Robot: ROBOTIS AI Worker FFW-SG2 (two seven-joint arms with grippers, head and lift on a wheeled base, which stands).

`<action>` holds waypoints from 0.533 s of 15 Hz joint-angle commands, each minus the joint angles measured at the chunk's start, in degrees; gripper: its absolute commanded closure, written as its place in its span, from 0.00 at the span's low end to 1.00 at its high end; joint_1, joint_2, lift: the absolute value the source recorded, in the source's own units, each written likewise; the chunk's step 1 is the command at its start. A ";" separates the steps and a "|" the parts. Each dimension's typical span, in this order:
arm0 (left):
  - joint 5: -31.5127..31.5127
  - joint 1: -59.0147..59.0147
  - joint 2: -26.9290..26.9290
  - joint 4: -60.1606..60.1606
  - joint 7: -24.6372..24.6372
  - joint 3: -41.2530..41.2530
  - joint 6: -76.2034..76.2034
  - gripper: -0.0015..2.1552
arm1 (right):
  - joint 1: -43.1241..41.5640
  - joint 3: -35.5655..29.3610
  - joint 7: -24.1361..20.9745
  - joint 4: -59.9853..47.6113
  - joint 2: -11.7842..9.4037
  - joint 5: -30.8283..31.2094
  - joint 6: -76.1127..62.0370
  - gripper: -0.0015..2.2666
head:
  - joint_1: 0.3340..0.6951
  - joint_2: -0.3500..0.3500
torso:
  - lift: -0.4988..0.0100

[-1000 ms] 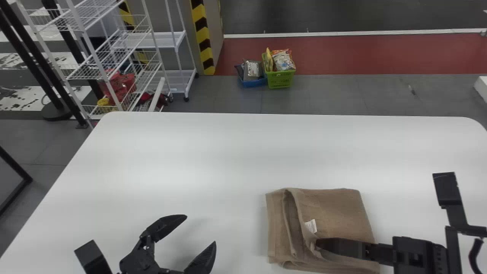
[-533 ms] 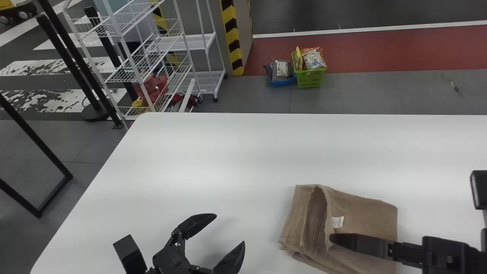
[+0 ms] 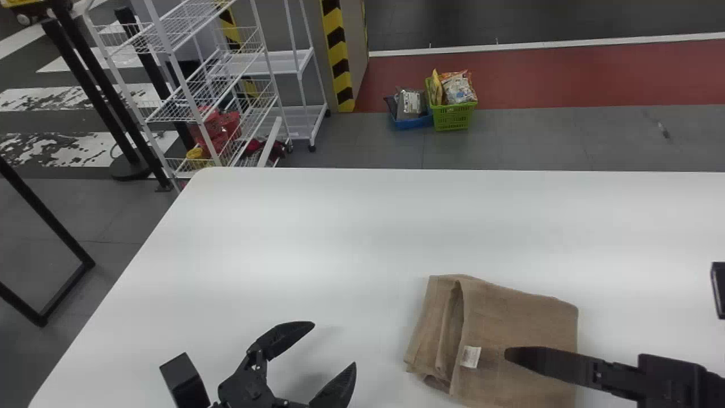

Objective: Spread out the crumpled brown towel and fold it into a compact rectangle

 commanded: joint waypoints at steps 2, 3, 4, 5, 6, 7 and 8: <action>0.00 -0.29 -0.15 0.18 0.00 -0.44 0.00 0.03 | -0.05 1.95 -0.14 2.72 -0.17 6.79 0.12 0.70 | 1.00 0.72 | 0.73; -0.18 -0.29 -0.15 0.18 0.00 -0.52 0.00 0.03 | -0.14 3.10 -0.05 3.51 -0.25 7.93 0.12 0.73 | 1.00 0.71 | 0.73; -0.27 -0.29 -0.15 0.18 0.00 -0.52 0.00 0.03 | -0.14 3.97 -0.05 4.04 -0.25 8.54 0.12 0.73 | 1.00 0.70 | 0.73; -0.18 -0.29 -0.15 0.18 -0.09 -0.44 0.00 0.03 | -0.14 4.68 -0.05 4.48 -0.25 9.16 0.12 0.73 | 1.00 0.70 | 0.73; -0.18 -0.29 -0.15 0.18 -0.09 -0.35 0.00 0.03 | -0.40 5.47 -0.14 4.74 -0.25 10.83 0.12 0.73 | 1.00 0.71 | 0.73; -0.18 -0.29 -0.15 0.18 -0.18 -0.26 0.00 0.03 | -0.84 6.00 -0.14 4.92 -0.25 13.03 0.12 0.73 | 1.00 0.72 | 0.73; -0.09 -0.20 -0.15 0.18 -0.18 -0.26 0.00 0.03 | -1.46 5.56 -0.14 5.27 -0.34 13.91 0.12 0.73 | 1.00 0.72 | 0.73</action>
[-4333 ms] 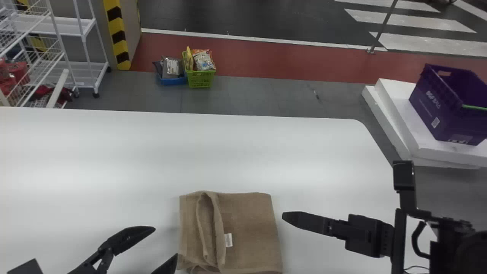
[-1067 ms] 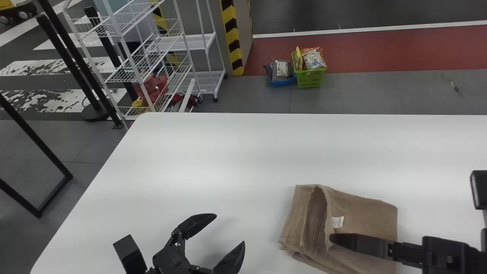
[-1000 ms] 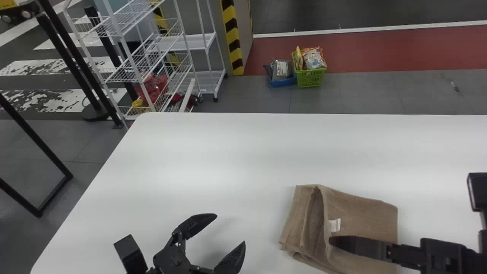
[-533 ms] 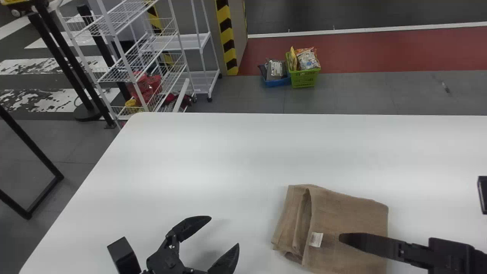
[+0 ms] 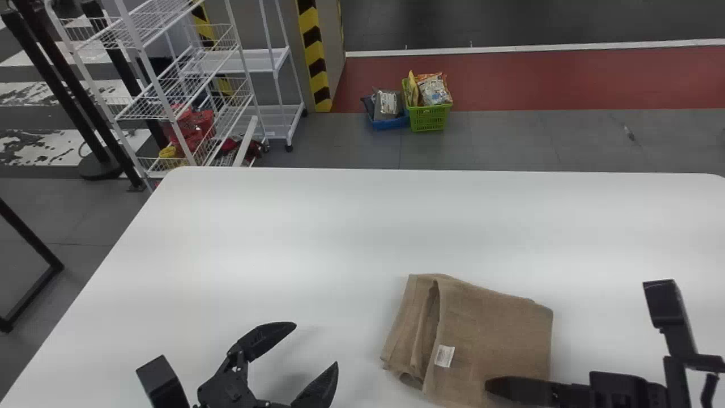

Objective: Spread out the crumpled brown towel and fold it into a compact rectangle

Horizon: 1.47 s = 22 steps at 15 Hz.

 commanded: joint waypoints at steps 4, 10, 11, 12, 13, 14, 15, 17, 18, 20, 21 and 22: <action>0.36 0.08 -0.15 0.26 -0.27 0.15 0.00 0.03 | -4.31 -2.65 -0.18 2.36 -0.96 5.56 0.12 0.73 | 1.00 0.66 | 0.73; 0.44 0.08 -0.15 0.26 -0.44 0.24 0.00 0.03 | -15.04 -7.48 -2.90 12.11 -2.19 8.11 0.12 0.73 | 1.00 0.52 | 0.73; 0.44 0.08 -0.15 0.26 -0.44 0.24 0.00 0.03 | -14.51 -9.07 -2.81 12.02 -2.10 5.91 0.12 0.73 | 1.00 0.50 | 0.73; 0.53 0.08 -0.15 0.26 -0.44 0.24 0.00 0.03 | -12.66 -10.03 -2.46 10.70 -2.10 3.45 0.12 0.73 | 1.00 0.49 | 0.73; 0.53 0.08 -0.15 0.26 -0.44 0.41 0.00 0.03 | -10.73 -10.30 -2.20 8.16 -2.19 2.75 0.12 0.73 | 1.00 0.49 | 0.73; 0.53 0.08 -0.15 0.26 -0.44 0.41 0.00 0.03 | -8.53 -10.74 -1.85 5.43 -2.19 2.22 0.12 0.73 | 1.00 0.49 | 0.73; 0.44 0.08 -0.15 0.26 -0.36 0.32 0.00 0.03 | -6.51 -11.97 -1.67 3.15 -2.28 0.90 0.12 0.73 | 1.00 0.49 | 0.73; 0.00 -0.01 -0.15 0.26 -0.18 -0.11 0.00 0.03 | -4.05 -15.22 -0.70 -0.98 -2.36 -2.88 0.12 0.73 | 1.00 0.49 | 0.73; 0.00 -0.01 -0.15 0.18 -0.18 -0.11 0.00 0.03 | -2.91 -15.48 0.00 -2.65 -2.80 -3.32 0.12 0.73 | 1.00 0.48 | 0.73; 0.00 -0.01 -0.15 0.18 -0.18 -0.03 0.00 0.03 | -0.89 -17.24 1.93 -5.29 -3.07 -3.93 0.12 0.73 | 1.00 0.46 | 0.73; 0.00 -0.01 -0.15 0.09 -0.18 -0.03 0.00 0.03 | -0.53 -17.94 2.20 -5.64 -3.33 -4.02 0.12 0.73 | 1.00 0.45 | 0.73; 0.00 -0.01 -0.15 0.09 -0.18 -0.03 0.00 0.03 | -0.53 -17.85 2.20 -5.64 -4.03 -3.40 0.12 0.73 | 1.00 0.44 | 0.73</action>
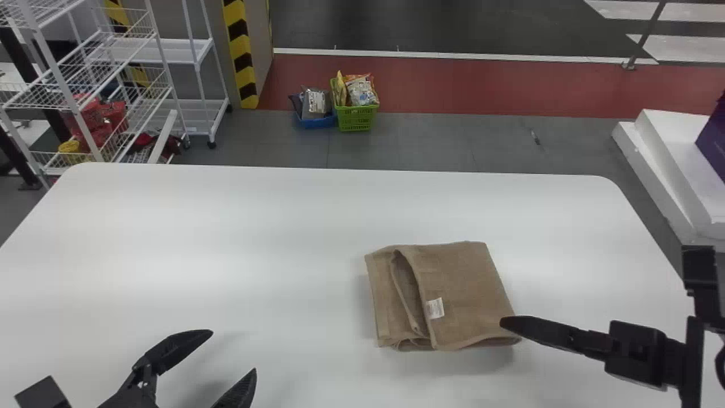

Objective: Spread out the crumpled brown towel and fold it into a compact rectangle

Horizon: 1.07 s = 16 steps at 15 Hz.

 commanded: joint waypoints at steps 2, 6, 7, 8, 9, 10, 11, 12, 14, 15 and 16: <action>0.00 0.00 -0.15 -0.05 -0.01 0.03 0.00 0.03 | 0.30 -0.15 -0.27 0.17 -1.47 2.50 0.12 0.73 | 1.00 0.42 | 0.73; 0.00 0.00 -0.15 -0.14 -0.01 0.03 0.00 0.03 | -0.49 1.00 -0.62 2.81 -2.53 5.67 0.12 0.73 | 1.00 0.37 | 0.73; -0.09 0.00 -0.15 -0.14 -0.01 0.03 0.00 0.03 | -0.67 1.52 -0.88 3.86 -2.62 5.84 0.12 0.73 | 1.00 0.36 | 0.73; -0.09 0.00 -0.15 -0.14 -0.01 0.03 0.00 0.03 | -1.11 2.05 -1.23 4.74 -2.62 6.19 0.12 0.73 | 1.00 0.36 | 0.73; -0.09 0.00 -0.15 -0.14 -0.01 -0.06 0.00 0.03 | -1.63 2.75 -1.23 5.71 -2.53 6.90 0.12 0.73 | 1.00 0.35 | 0.73; -0.09 0.00 -0.15 -0.05 -0.01 -0.06 0.00 0.03 | -2.34 3.37 -1.50 6.76 -2.53 7.34 0.12 0.73 | 1.00 0.36 | 0.73; 0.00 0.00 -0.15 0.04 -0.09 0.03 0.00 0.03 | -3.39 3.54 -2.20 8.17 -2.53 7.42 0.12 0.73 | 1.00 0.36 | 0.73; 0.00 0.00 -0.15 0.04 -0.09 0.12 0.00 0.03 | -4.36 3.63 -3.08 9.31 -2.53 7.51 0.12 0.73 | 1.00 0.36 | 0.73; 0.09 0.09 -0.15 0.13 -0.27 0.20 0.00 0.03 | -7.26 4.16 -4.66 12.65 -2.35 8.57 0.12 0.73 | 1.00 0.36 | 0.73; 0.09 0.09 -0.15 0.13 -0.36 0.29 0.00 0.03 | -8.40 4.16 -5.89 13.97 -2.35 8.57 0.12 0.73 | 1.00 0.36 | 0.73; 0.18 0.18 -0.15 0.13 -0.36 0.38 0.00 0.03 | -9.89 3.98 -7.12 15.55 -2.26 8.48 0.12 0.73 | 1.00 0.36 | 0.73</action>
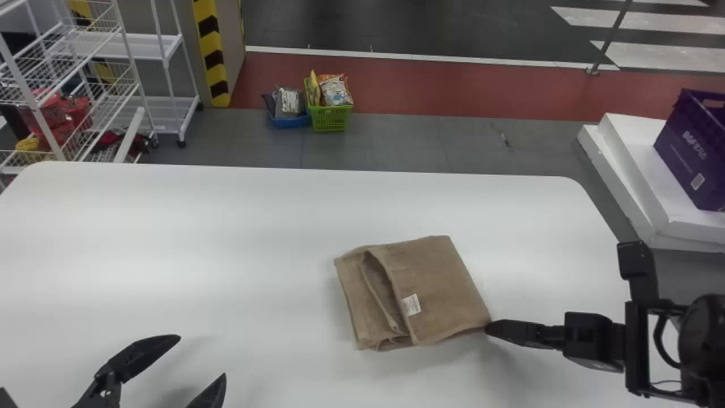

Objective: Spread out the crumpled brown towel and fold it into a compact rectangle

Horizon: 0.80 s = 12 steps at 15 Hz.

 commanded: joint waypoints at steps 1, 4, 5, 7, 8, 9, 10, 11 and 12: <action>0.17 0.10 -0.15 0.10 -0.11 0.19 0.00 0.03 | -3.67 -0.12 -1.84 4.20 0.09 0.00 0.12 0.73 | 1.00 0.36 | 0.73; 0.35 0.19 -0.15 0.10 -0.19 0.27 0.00 0.03 | -8.07 -0.39 -6.06 9.64 0.26 -0.61 0.12 0.73 | 1.00 0.35 | 0.73; 0.35 0.19 -0.15 0.10 -0.19 0.27 0.00 0.03 | -8.95 -0.65 -6.58 11.14 0.44 -0.87 0.12 0.73 | 1.00 0.35 | 0.73; 0.35 0.19 -0.15 0.10 -0.19 0.27 0.00 0.03 | -11.14 -0.91 -8.25 13.69 1.06 -1.67 0.12 0.73 | 1.00 0.35 | 0.73; 0.35 0.19 -0.15 0.10 -0.19 0.27 0.00 0.03 | -12.29 -1.35 -8.60 15.01 1.76 -2.02 0.12 0.73 | 1.00 0.35 | 0.73; 0.35 0.19 -0.15 0.10 -0.19 0.27 0.00 0.03 | -12.73 -2.06 -8.87 15.97 2.20 -3.69 0.12 0.73 | 1.00 0.36 | 0.73; 0.35 0.19 -0.15 0.10 -0.11 0.27 0.00 0.03 | -12.90 -2.32 -9.75 16.59 2.37 -5.88 0.12 0.73 | 1.00 0.36 | 0.73; 0.35 0.19 -0.15 0.10 -0.11 0.27 -0.18 0.03 | -13.17 -2.67 -10.63 17.20 2.46 -7.99 0.12 0.73 | 1.00 0.38 | 0.73; 0.35 0.19 -0.15 0.01 -0.02 0.27 0.00 0.03 | -13.43 -2.85 -10.98 17.29 2.73 -9.40 0.12 0.73 | 1.00 0.39 | 0.73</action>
